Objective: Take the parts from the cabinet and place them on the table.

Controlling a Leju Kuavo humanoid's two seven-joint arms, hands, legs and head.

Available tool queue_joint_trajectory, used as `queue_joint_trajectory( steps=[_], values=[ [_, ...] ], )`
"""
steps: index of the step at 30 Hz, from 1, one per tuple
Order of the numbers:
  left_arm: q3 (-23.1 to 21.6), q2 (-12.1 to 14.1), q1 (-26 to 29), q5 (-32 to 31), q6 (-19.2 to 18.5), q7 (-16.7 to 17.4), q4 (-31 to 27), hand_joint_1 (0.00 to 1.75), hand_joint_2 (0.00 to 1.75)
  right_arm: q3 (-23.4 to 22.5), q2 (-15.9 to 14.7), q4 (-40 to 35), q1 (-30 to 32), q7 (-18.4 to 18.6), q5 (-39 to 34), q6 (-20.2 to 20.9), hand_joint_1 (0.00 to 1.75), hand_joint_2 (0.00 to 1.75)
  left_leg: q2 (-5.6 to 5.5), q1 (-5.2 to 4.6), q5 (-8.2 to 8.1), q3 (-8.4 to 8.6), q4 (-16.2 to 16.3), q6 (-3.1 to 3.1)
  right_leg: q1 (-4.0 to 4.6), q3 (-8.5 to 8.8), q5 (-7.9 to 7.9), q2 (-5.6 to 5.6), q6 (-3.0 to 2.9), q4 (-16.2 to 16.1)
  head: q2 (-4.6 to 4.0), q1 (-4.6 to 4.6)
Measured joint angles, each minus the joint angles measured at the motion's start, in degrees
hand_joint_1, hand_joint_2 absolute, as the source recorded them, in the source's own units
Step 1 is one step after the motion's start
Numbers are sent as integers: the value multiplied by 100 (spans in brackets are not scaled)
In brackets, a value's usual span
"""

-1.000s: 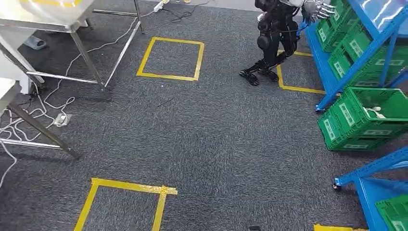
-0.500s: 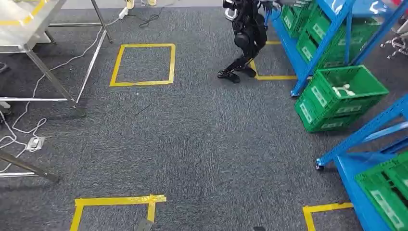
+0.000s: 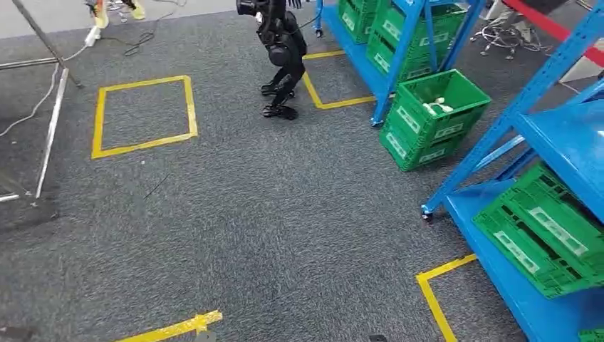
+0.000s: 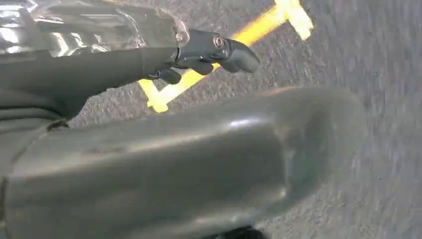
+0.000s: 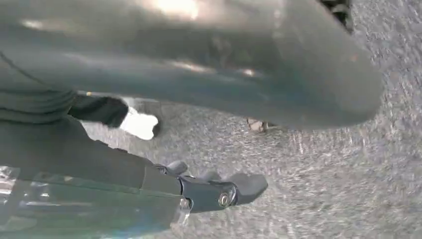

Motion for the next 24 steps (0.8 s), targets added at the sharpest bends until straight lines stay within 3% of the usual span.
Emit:
queue_joint_trajectory(
  steps=[2, 3, 4, 5, 6, 7, 8, 9, 12, 13, 14, 15, 17, 18, 19, 20, 21, 22, 23, 24],
  values=[
    [0, 18, 38, -44, -9, 52, 4, 0, 0, 0, -2, 2, -19, 0, -48, 13, 0, 0, 235, -20, -60, 47, 1, 16, -26, -446, -311, -171, 55, 812, 0, 37],
    [0, 28, 37, -55, -9, 54, 4, 0, 0, 0, -2, 4, -3, 0, -61, 22, 0, 0, 335, -26, -88, 68, 1, 9, -45, -601, -336, -205, 71, 1069, 0, 41],
    [0, 37, 25, -76, -9, 48, 2, 0, 0, 0, -2, 4, 33, 0, -90, 29, 0, 0, 410, -26, -119, 103, 1, 5, -66, -604, -190, -224, 79, 1023, 0, 46],
    [0, 39, 7, -101, -9, 39, 2, 0, 0, 0, -2, 4, 64, -2, -94, 33, 0, 0, 470, -26, -145, 134, 1, -7, -75, -501, 47, -243, 81, 762, 0, 52],
    [0, 39, -15, -124, -9, 39, 0, 0, 0, 0, 0, 4, 82, -15, -98, 33, 0, 0, 509, -21, -176, 174, 1, -29, -78, -301, 339, -281, 72, 309, 0, 76],
    [0, 37, -33, -149, -9, 39, -2, 0, 0, 0, 2, 4, 86, -26, -98, 33, 0, 0, 562, -21, -205, 218, 0, -48, -72, -77, 602, -387, 49, -178, 0, 98],
    [0, 37, -40, -170, -9, 41, 0, 0, 0, 0, 15, 2, 79, -57, -98, 41, 0, 0, 599, -31, -230, 228, -19, -77, -23, 57, 543, -662, 21, -408, 0, 122],
    [0, 39, -45, -190, -7, 41, -2, 0, 0, 0, 39, 4, 59, -77, -94, 53, 0, 0, 643, -64, -257, 248, 3, -121, 47, 84, 525, -749, -30, -508, 0, 133],
    [-2, 48, -36, -223, 0, 90, -2, 0, 0, 0, 77, 4, 51, -160, -89, 68, 0, 0, 822, -57, -292, 330, -46, -202, 70, 63, 471, -578, -139, -508, 0, 92],
    [-2, 54, -40, -232, 0, 129, -2, 0, 0, 0, 85, 4, 52, -195, -94, 68, 0, 0, 776, -33, -357, 349, -48, -254, 22, 130, 500, -516, -206, -582, 0, 122],
    [-2, 63, -44, -236, 0, 162, -2, 0, 0, -2, 87, 6, 58, -223, -96, 68, 0, 0, 272, -11, -435, 343, 73, -263, 18, 164, 503, -469, -226, -612, 0, 83],
    [-2, 70, -24, -247, 0, 162, -2, 0, 0, -2, 92, 9, 36, -234, -103, 66, 0, 0, 87, -19, -616, 181, 396, -246, 15, 179, 501, -413, -273, -622, 0, 61],
    [-4, 103, 31, -247, 0, 181, 2, 0, 0, 0, 133, 9, 3, -238, -102, 68, 0, 0, 32, -29, -967, -337, 1308, -242, 25, 189, 487, -238, -314, -621, 0, -11],
    [-4, 111, 73, -247, 0, 181, 2, 0, 0, 0, 149, 7, 8, -238, -100, 68, 0, 0, 35, -37, -1011, -569, 1626, -243, 40, 201, 478, -136, -328, -621, 0, -33],
    [-4, 111, 102, -240, 0, 183, 2, 0, 0, 2, 153, 7, 16, -232, -100, 68, 0, 0, 42, -38, -893, -689, 1674, -237, 46, 222, 467, -36, -330, -620, 0, -59],
    [-5, 111, 108, -238, 0, 183, 2, 0, 0, 4, 162, 9, 28, -219, -100, 64, 0, 0, 44, -37, -661, -677, 1490, -221, 51, 253, 448, 44, -325, -618, 0, -79],
    [-4, 114, 105, -232, 2, 179, 2, 0, 0, 7, 160, 11, 38, -201, -100, 57, 0, 0, 14, -36, -342, -560, 1125, -196, 51, 292, 427, 131, -308, -615, 0, -105],
    [-4, 120, 99, -229, 4, 175, 2, 0, 0, 7, 162, 13, 37, -184, -100, 48, 0, 0, -103, -35, -27, -405, 686, -177, 48, 326, 399, 204, -296, -604, 0, -142],
    [-4, 122, 99, -229, 4, 166, 2, 0, 0, 7, 162, 15, 34, -184, -98, 48, 0, 0, -339, -33, 154, -299, 318, -153, 38, 338, 367, 270, -267, -587, 0, -158],
    [-4, 122, 104, -229, 7, 155, 2, 0, 0, 15, 164, 15, 14, -177, -96, 48, 0, 0, -568, 14, 96, -229, 216, -137, 61, 312, 332, 346, -220, -532, 0, -162]
  ],
)
